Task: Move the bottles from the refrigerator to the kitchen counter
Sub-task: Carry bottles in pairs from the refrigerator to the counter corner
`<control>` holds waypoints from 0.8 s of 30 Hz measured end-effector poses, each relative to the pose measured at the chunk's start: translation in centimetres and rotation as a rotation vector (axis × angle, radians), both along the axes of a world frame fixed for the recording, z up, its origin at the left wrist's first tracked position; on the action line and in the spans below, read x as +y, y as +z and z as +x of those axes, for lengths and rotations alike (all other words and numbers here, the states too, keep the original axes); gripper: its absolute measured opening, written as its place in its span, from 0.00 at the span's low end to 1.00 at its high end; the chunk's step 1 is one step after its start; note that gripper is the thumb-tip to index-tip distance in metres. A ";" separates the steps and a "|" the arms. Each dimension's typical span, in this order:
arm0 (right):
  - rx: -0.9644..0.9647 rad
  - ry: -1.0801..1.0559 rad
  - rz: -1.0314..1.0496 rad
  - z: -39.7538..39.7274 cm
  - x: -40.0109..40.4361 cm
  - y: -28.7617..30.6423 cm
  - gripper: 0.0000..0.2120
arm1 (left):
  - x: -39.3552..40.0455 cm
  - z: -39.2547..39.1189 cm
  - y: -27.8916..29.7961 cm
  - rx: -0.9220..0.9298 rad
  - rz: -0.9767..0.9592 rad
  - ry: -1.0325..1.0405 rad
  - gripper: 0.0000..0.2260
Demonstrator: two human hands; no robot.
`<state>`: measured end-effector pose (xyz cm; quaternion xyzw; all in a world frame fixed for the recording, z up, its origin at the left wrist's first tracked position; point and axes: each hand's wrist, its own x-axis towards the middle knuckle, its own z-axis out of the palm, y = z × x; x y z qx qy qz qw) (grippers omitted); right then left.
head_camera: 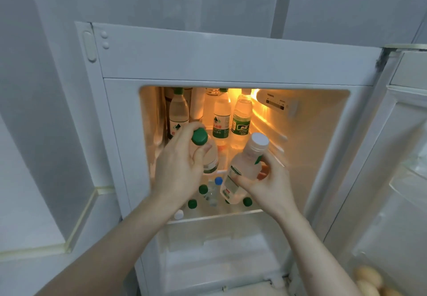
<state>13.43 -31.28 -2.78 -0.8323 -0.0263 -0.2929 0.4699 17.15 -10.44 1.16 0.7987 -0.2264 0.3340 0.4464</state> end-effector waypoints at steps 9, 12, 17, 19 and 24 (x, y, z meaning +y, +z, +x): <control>0.124 0.199 -0.007 -4.1 3.2 -2.3 0.26 | 5.5 -9.0 -4.1 0.276 -0.047 -0.042 0.10; 0.179 0.260 -0.006 -4.6 4.4 -3.2 0.28 | 7.1 -11.5 -6.5 0.383 -0.058 0.020 0.10; 0.311 0.439 -0.029 -5.6 7.0 -5.7 0.26 | 9.2 -16.0 -10.3 0.525 -0.066 0.237 0.13; 0.344 0.526 -0.066 -6.0 8.1 -6.6 0.26 | 9.6 -18.2 -11.1 0.553 -0.083 0.323 0.14; 0.452 0.729 -0.097 -8.1 10.1 -9.0 0.22 | 9.5 -24.4 -12.4 0.623 -0.120 0.516 0.13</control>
